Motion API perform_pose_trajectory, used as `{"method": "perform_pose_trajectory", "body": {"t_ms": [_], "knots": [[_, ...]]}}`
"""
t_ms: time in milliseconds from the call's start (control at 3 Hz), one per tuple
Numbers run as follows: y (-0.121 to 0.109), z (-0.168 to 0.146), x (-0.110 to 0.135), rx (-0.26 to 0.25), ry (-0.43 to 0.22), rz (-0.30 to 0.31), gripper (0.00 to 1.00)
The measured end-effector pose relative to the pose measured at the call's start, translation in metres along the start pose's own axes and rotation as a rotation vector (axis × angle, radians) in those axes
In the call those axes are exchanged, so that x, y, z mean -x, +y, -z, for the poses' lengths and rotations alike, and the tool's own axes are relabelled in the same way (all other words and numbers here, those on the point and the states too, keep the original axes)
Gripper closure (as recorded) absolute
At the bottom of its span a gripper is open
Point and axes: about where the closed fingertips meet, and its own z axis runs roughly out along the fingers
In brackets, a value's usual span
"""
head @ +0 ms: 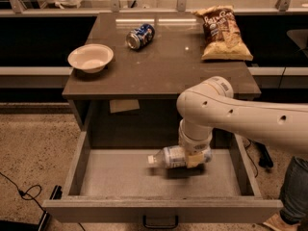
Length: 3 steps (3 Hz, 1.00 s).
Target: Place blue plastic bottle into top drawer
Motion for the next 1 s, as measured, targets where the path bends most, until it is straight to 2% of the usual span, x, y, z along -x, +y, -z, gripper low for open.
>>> {"method": "perform_pose_trajectory", "body": {"t_ms": [333, 667, 1000], "knots": [[-0.006, -0.006, -0.001, -0.014, -0.004, 0.027, 0.04], [-0.017, 0.007, -0.005, -0.039, -0.018, 0.025, 0.05], [-0.026, 0.036, -0.012, -0.073, -0.066, -0.012, 0.0]]}}
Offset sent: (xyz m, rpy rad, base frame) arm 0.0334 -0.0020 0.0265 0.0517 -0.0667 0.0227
